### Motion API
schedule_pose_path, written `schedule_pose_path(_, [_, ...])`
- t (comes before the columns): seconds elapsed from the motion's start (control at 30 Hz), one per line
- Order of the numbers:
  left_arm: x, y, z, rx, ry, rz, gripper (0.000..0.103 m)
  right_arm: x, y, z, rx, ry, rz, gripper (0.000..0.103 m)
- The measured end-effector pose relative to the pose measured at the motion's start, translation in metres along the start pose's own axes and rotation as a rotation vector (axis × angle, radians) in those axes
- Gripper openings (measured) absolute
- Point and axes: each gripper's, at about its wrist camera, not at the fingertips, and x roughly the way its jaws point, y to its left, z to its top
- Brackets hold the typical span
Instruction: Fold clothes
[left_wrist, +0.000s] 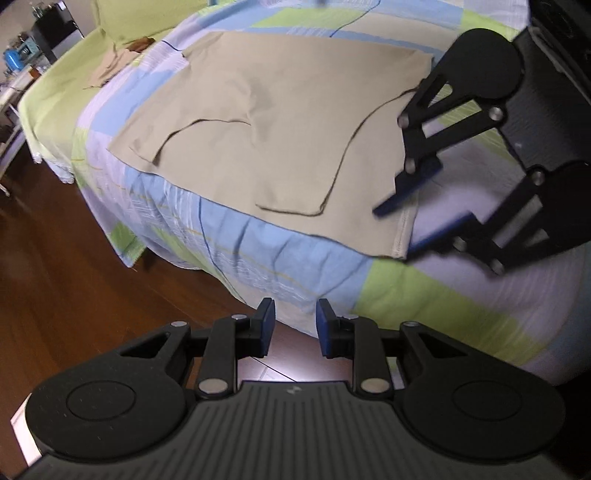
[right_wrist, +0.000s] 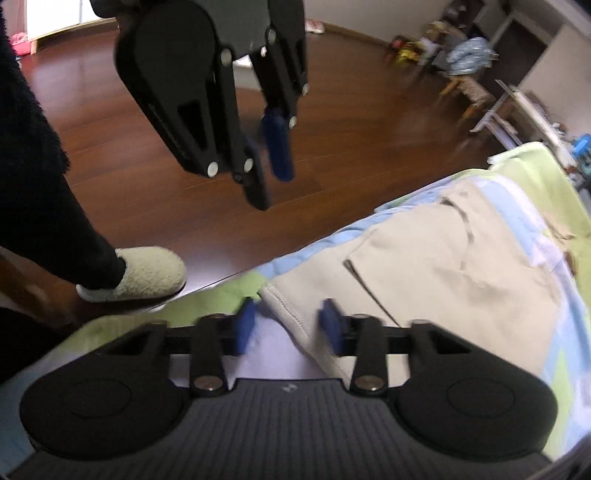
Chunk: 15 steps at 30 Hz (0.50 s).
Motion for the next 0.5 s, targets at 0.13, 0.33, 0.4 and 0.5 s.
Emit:
schedule_pose_path(0.13, [-0.001,-0.019,0.003,0.258,-0.095,0.085,0.032,-0.017,-0.031,0.005,0.119,-0.046,0.01,0.002])
schedule_pose_path(0.33, [0.017,-0.04,0.009,0.602,-0.205,0.122,0.037,-0.034,-0.052,0.007,0.16,-0.077,0.006,0.002])
schedule_pose_path(0.4, [0.025,-0.042,0.01,0.655,-0.22,0.145,0.038,-0.033,-0.056,0.005,0.156,-0.083,0.007,0.002])
schedule_pose_path(0.5, [0.037,-0.044,0.011,0.725,-0.239,0.172,0.038,-0.031,-0.057,0.002,0.159,-0.091,0.015,0.002])
